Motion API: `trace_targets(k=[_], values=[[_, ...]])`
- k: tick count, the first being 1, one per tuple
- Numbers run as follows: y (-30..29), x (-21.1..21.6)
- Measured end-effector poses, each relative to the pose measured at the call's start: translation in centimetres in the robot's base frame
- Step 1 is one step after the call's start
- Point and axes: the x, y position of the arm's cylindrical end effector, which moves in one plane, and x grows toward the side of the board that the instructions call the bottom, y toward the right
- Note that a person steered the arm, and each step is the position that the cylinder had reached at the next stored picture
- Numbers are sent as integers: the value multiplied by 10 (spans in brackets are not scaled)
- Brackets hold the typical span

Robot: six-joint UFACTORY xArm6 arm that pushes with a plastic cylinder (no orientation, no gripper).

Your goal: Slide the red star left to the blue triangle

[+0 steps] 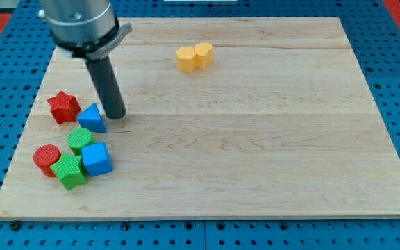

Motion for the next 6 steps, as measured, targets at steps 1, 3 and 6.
trace_targets(k=[1,3,6], values=[[-38,-51],[-95,3],[-23,-7]])
